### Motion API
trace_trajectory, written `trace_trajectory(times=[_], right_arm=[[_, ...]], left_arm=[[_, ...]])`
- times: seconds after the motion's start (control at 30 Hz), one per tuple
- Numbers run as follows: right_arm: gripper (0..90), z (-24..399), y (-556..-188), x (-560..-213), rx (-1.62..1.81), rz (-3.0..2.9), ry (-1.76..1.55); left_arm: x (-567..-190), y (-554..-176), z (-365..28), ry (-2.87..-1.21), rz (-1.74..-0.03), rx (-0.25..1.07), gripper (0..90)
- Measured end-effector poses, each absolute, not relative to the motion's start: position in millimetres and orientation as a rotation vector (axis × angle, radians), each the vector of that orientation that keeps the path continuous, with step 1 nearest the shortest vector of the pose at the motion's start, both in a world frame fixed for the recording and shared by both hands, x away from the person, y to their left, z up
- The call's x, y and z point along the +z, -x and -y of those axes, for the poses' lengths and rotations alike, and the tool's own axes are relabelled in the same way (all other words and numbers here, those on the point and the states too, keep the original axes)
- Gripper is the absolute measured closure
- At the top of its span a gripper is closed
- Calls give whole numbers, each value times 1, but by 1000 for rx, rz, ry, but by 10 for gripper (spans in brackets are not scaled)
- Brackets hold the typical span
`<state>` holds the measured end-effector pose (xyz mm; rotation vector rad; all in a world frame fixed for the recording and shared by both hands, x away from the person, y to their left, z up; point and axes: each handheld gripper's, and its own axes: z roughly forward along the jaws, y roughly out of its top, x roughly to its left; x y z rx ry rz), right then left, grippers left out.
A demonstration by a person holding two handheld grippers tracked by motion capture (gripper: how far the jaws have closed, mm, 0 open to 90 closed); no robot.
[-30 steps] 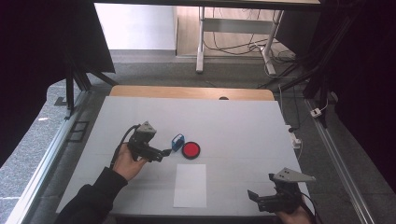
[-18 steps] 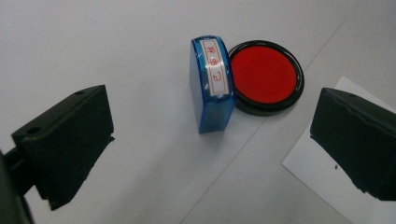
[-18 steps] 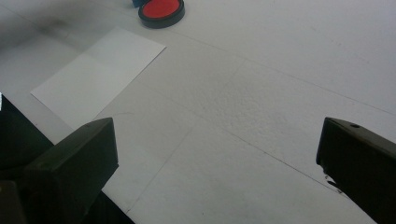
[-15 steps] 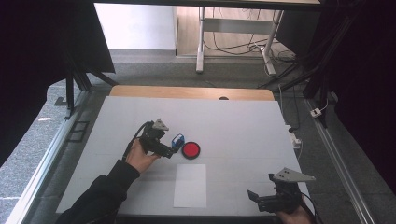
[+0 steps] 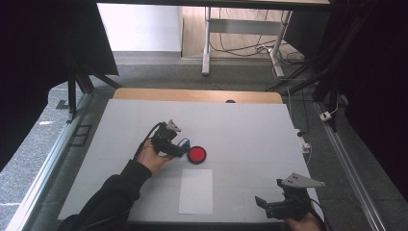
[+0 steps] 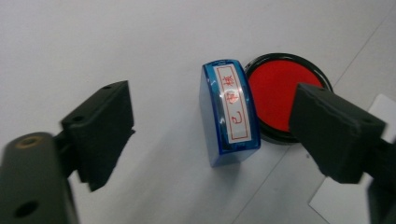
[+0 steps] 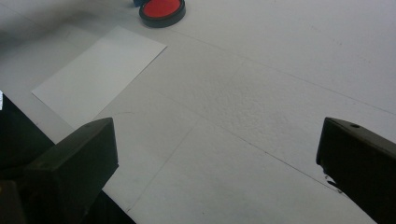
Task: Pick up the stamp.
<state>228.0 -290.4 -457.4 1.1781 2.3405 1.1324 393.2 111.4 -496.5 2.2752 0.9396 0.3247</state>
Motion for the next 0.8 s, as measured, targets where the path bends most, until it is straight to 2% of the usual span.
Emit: trace_trajectory(times=[0.2, 0.3, 0.47, 0.63, 0.8], right_arm=[[0, 290, -228, -457, 1131, -2342, -1173], [0, 290, -228, -458, 1134, -2342, -1173], [0, 290, -228, -458, 1133, -2345, -1171], [0, 290, -228, -458, 1132, -2347, -1171], [0, 290, -228, -458, 1129, -2349, -1170]], left_arm=[[-494, -394, -112, -2268, -938, 297, 375], [-493, -395, -112, -2269, -936, 278, 447], [-494, -396, -109, -2275, -947, 257, 539], [-495, -397, -108, -2280, -957, 248, 588], [-495, -396, -106, -2283, -964, 264, 693]])
